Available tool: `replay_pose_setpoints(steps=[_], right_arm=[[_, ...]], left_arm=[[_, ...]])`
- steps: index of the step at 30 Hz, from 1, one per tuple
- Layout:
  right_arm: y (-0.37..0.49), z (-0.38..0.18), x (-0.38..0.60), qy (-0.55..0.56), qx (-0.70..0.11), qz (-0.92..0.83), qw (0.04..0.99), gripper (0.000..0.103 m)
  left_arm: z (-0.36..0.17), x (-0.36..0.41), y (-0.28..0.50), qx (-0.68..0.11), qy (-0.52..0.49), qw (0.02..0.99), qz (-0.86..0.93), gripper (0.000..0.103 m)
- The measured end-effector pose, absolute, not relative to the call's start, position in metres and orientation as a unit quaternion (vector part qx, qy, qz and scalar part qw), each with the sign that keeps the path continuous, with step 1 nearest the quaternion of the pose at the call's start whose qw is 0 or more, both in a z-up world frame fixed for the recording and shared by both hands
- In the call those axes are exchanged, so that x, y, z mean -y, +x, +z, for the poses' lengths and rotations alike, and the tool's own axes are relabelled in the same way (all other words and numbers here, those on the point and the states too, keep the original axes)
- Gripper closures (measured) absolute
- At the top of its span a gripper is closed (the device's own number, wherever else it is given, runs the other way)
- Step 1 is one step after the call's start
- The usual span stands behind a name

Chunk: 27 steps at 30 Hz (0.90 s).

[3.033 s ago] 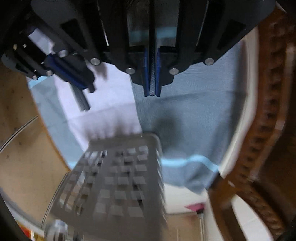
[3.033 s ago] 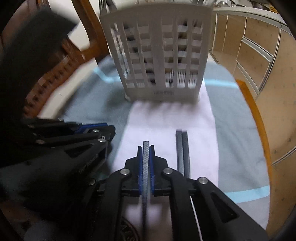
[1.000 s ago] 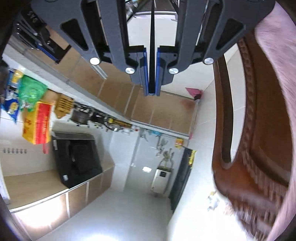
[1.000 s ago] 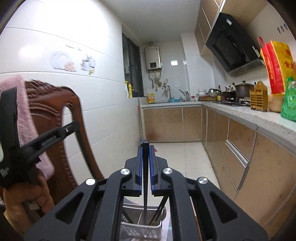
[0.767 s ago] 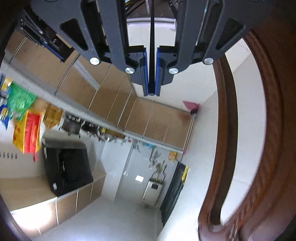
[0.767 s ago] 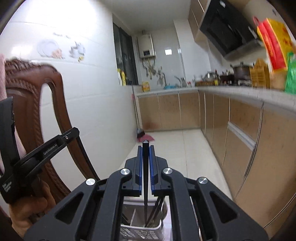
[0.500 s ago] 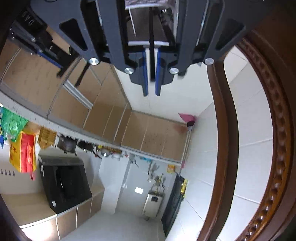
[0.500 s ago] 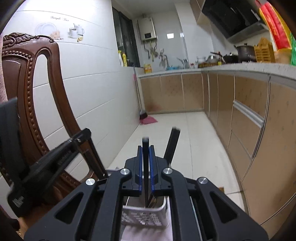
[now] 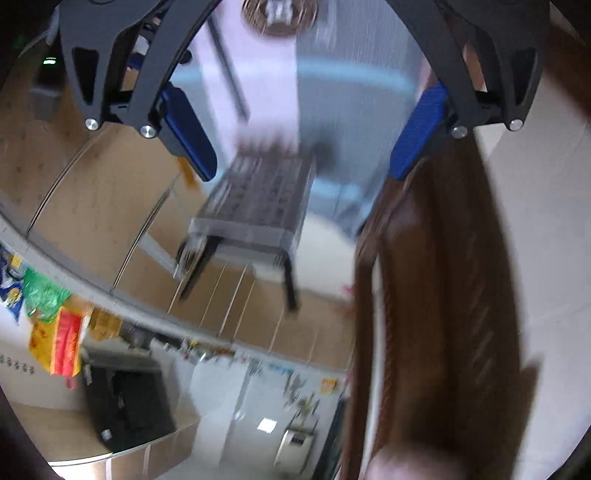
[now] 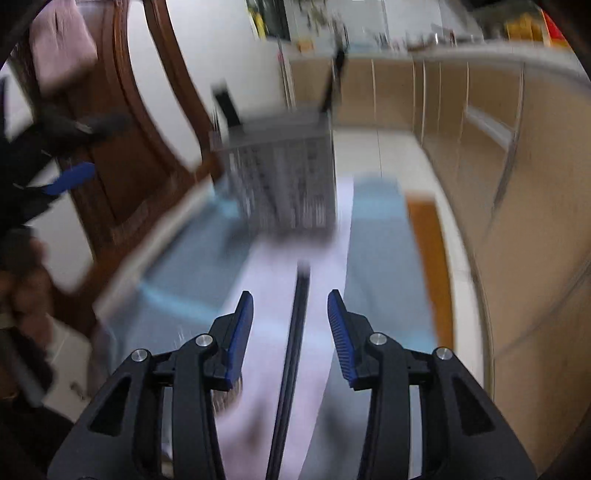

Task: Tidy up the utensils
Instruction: 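Withdraw both grippers from the holder back over the cloth, then grasp a black chopstick with the right gripper while the left grasps another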

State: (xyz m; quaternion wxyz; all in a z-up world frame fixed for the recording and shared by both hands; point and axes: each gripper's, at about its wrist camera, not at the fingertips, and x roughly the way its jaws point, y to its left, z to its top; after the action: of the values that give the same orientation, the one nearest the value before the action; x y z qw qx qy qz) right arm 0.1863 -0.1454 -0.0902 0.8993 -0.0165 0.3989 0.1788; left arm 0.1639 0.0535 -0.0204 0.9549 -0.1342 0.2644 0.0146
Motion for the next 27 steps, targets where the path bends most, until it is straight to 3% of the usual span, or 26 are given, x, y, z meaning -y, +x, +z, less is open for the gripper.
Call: replay_pose_setpoints(steps=[3, 7, 27], right_arm=[[0.189, -0.110, 0.143, -0.035, -0.417, 0.168, 0.893, 0.062], [0.196, -0.118, 0.149, -0.024, -0.426, 0.153, 0.892, 0.062], [0.216, -0.136, 0.119, -0.104, -0.449, 0.136, 0.877, 0.061]], left_arm=[[-0.043, -0.048, 0.162, -0.309, -0.123, 0.943, 0.023, 0.009], [-0.051, -0.039, 0.158, -0.316, -0.090, 0.944, 0.016, 0.009], [-0.043, -0.042, 0.171, -0.335, -0.112, 0.936, 0.007, 0.009]])
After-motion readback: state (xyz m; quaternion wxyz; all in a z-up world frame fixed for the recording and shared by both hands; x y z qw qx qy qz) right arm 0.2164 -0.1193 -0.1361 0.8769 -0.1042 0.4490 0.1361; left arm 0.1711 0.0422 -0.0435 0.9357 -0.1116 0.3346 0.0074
